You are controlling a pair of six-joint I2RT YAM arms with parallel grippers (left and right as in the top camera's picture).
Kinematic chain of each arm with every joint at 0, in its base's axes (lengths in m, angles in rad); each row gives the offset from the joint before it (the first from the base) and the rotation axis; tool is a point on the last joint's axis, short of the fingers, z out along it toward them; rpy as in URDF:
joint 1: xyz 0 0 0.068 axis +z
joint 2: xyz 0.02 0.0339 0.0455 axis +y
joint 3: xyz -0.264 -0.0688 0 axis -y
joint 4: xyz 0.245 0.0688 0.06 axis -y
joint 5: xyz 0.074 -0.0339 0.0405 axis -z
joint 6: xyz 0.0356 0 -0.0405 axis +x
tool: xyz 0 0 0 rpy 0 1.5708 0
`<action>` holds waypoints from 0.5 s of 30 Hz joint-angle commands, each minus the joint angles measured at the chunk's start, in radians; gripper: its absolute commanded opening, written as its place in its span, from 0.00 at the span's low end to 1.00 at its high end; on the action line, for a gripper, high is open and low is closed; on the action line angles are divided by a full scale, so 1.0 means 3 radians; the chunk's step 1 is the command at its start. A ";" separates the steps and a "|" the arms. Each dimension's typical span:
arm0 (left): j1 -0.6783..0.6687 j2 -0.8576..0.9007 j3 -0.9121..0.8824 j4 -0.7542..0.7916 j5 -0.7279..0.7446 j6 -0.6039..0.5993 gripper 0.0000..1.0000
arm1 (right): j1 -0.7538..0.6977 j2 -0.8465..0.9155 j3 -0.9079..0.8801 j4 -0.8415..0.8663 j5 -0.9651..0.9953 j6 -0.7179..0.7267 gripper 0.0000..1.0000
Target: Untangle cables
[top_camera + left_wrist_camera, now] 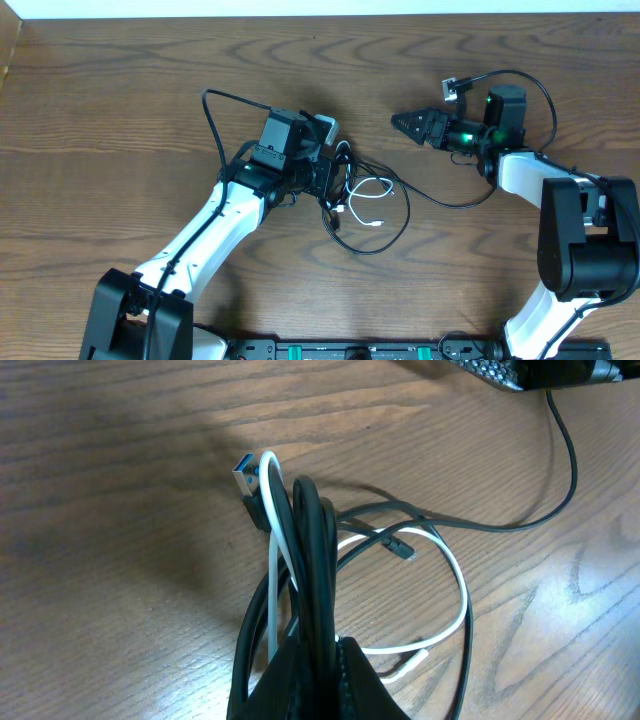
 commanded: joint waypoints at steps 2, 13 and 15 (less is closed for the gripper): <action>-0.0001 -0.0070 0.0192 0.0027 -0.0028 -0.0083 0.08 | -0.0005 -0.0013 0.0015 -0.0001 0.0000 -0.0055 0.99; -0.0001 -0.0126 0.0225 0.0013 -0.0028 -0.0169 0.08 | -0.0003 -0.0013 0.0015 -0.0001 0.0000 -0.0055 0.99; -0.0001 -0.0175 0.0252 0.0013 -0.0028 -0.0169 0.08 | -0.0003 -0.0013 0.0015 -0.0001 0.0000 -0.0053 0.99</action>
